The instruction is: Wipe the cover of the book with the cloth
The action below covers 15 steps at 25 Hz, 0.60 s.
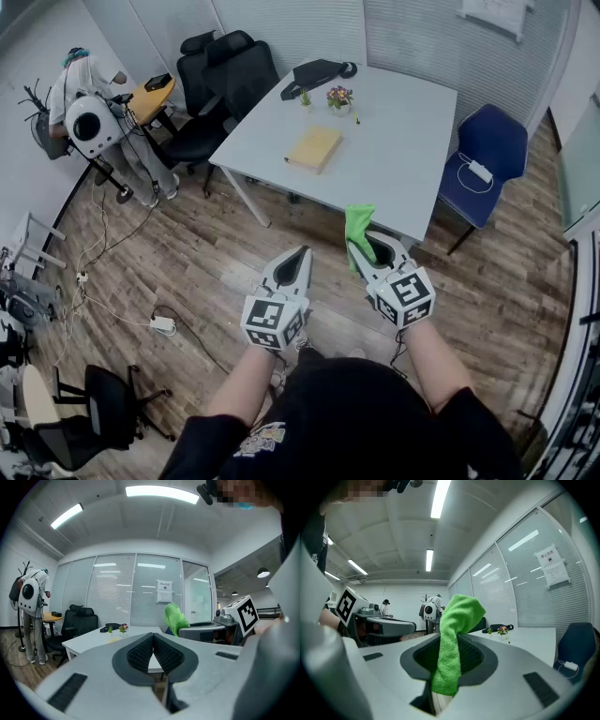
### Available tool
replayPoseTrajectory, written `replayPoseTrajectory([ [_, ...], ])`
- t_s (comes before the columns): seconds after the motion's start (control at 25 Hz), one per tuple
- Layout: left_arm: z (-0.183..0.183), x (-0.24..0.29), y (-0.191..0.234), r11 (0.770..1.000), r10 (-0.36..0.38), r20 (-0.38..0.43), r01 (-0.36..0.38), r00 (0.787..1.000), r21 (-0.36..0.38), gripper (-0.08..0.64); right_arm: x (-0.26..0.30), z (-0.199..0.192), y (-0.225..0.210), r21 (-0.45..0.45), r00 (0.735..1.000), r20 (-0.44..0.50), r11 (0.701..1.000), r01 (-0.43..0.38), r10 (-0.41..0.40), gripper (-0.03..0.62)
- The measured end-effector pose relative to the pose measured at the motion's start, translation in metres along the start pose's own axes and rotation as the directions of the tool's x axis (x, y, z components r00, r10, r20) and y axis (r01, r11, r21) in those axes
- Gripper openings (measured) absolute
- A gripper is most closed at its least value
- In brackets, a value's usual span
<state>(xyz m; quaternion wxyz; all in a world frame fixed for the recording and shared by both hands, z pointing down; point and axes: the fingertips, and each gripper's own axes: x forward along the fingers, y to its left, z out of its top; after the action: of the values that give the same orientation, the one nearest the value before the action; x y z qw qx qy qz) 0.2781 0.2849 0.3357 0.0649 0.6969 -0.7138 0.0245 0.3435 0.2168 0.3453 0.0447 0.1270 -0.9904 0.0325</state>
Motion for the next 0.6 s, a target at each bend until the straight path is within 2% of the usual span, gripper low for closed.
replayPoseTrajectory([
  [0.36,0.001,0.0,0.005,1.0,-0.001,-0.001,0.002,1.0,0.001,0.006,0.005,0.0,0.0,0.003,1.0,0.0,1.0,0.003,-0.003,0.097],
  [0.6,0.003,0.002,0.022,1.0,0.014,0.013,-0.014,1.0,-0.002,0.006,0.015,0.003,-0.005,0.054,0.999,0.025,0.998,0.022,-0.023,0.098],
])
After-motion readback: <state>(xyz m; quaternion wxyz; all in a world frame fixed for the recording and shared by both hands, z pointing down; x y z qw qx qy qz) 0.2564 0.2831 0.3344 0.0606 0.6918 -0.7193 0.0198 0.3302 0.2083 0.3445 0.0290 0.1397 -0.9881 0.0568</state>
